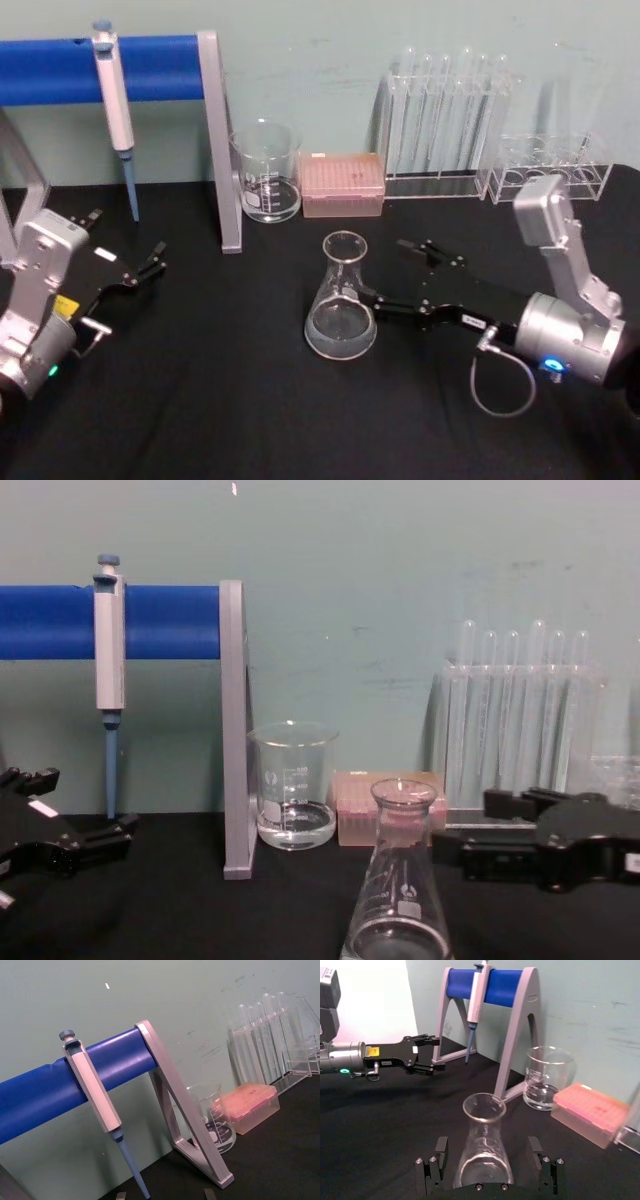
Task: Grasp the erlenmeyer flask with one hand, shake it three times, then place it back.
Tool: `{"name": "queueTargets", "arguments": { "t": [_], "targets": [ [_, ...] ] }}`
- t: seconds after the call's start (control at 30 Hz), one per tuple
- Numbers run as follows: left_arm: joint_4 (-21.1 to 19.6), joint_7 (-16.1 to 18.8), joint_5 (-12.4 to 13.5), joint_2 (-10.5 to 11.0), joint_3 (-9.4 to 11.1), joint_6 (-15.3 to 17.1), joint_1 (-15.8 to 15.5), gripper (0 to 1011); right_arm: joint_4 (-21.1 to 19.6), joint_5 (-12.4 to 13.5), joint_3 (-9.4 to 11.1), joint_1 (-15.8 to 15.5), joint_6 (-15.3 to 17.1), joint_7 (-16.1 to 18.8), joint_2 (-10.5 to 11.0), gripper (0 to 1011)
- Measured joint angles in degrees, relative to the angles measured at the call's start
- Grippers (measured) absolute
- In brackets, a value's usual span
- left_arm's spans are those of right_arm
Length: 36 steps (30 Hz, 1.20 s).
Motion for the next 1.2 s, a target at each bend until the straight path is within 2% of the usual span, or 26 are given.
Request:
{"name": "queueTargets", "arguments": {
  "t": [0.37, 0.53, 0.73, 1.2],
  "targets": [
    [0.0, 0.0, 0.0, 0.0, 0.0, 0.0, 0.0, 1001, 3.7, -2.8, -2.5, 3.7, -1.1, 0.4, -3.4, 1002],
    [0.0, 0.0, 0.0, 0.0, 0.0, 0.0, 0.0, 1001, 5.6, -4.9, -3.5, 5.0, -1.7, -0.3, -4.9, 1002],
    [0.0, 0.0, 0.0, 0.0, 0.0, 0.0, 0.0, 1001, 7.6, -6.6, -3.9, 6.0, -2.1, -0.8, -6.3, 1003],
    [0.0, 0.0, 0.0, 0.0, 0.0, 0.0, 0.0, 1001, 10.5, -7.9, -3.9, 7.4, -2.8, -0.5, -8.8, 1002]
  ]
}}
